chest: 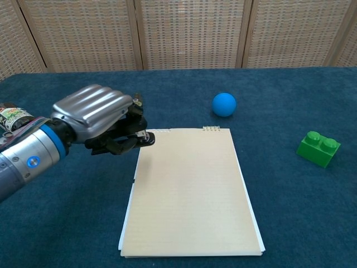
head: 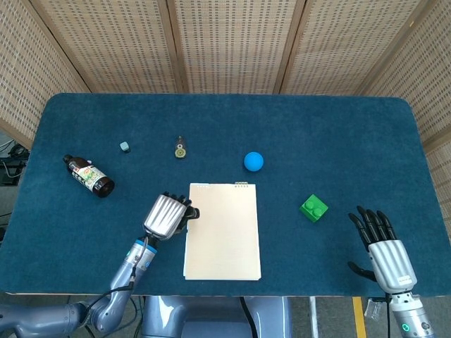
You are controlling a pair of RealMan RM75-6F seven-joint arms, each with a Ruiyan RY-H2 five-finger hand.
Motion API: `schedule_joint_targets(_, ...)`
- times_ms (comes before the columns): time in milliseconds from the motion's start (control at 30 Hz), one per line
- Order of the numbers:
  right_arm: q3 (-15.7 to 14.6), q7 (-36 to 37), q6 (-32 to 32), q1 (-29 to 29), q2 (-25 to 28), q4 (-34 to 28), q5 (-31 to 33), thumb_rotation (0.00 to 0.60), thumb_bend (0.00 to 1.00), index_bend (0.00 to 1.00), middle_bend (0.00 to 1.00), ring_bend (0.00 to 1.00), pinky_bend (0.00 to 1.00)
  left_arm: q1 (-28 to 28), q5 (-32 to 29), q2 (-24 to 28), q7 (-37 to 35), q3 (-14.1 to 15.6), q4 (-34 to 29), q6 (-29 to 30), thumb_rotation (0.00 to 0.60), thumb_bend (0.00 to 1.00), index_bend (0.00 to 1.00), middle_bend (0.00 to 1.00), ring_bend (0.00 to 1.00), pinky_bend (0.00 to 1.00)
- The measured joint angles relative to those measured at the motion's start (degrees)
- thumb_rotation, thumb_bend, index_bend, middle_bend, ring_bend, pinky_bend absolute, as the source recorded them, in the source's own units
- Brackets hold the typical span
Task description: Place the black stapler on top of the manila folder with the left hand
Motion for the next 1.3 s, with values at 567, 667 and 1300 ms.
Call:
schedule_joint_targets(567,0.4,5.1,-0.3,0.2,1.6,-0.1,0.9,0.6,0.13,0.09,0.0,0.0,0.0,-7.5,-1.0,-15.0,5.9,0.5,13.1,-3.2,0.6,0.44,0.66,0.33,0.43,0.43)
schedule_joint_targets(667,0.4,5.3,-0.4,0.3,1.6,-0.1,0.9,0.6,0.13,0.09,0.0,0.0,0.0,-7.9,-1.3,-15.6,6.9,0.9,14.0,-3.6,0.6,0.36,0.44,0.1,0.18,0.19)
schedule_joint_targets(1300,-0.1,3.7,-0.6,0.3,1.2,0.0,0.2,0.6,0.13,0.09,0.0,0.0,0.0,-5.4,1.2,-11.5,4.5,0.4,5.7,4.3,0.6,0.26,0.01,0.0,0.0,0.0)
